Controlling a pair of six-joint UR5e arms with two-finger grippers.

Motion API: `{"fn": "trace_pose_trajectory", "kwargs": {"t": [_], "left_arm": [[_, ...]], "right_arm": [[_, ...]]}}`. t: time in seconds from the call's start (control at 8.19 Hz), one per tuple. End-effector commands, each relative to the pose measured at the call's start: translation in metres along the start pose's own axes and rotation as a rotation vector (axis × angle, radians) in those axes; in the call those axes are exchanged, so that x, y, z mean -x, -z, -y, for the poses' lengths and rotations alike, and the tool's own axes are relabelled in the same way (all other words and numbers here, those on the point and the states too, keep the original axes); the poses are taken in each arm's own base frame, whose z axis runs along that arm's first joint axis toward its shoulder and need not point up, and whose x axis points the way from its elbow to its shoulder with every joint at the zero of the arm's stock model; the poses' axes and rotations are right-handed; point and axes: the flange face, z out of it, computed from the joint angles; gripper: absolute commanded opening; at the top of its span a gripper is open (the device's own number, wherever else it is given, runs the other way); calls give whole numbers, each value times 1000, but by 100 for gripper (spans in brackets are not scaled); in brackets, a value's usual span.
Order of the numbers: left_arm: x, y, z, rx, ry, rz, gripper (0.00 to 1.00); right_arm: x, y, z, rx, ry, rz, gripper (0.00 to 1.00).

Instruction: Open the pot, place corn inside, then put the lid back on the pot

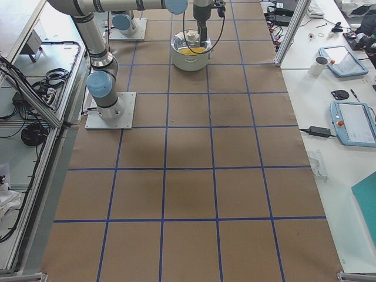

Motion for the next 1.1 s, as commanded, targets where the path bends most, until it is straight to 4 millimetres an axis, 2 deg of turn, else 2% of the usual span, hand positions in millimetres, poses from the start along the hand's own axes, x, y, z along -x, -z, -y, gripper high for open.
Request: {"fn": "trace_pose_trajectory", "kwargs": {"t": [0.0,0.98], "left_arm": [[0,-2,0,5,2,3,100],[1,-2,-1,8,-12,6,100]], "right_arm": [[-4,-1,1,2,9,2,100],[-3,-4,2,2,11,8,100]]}}
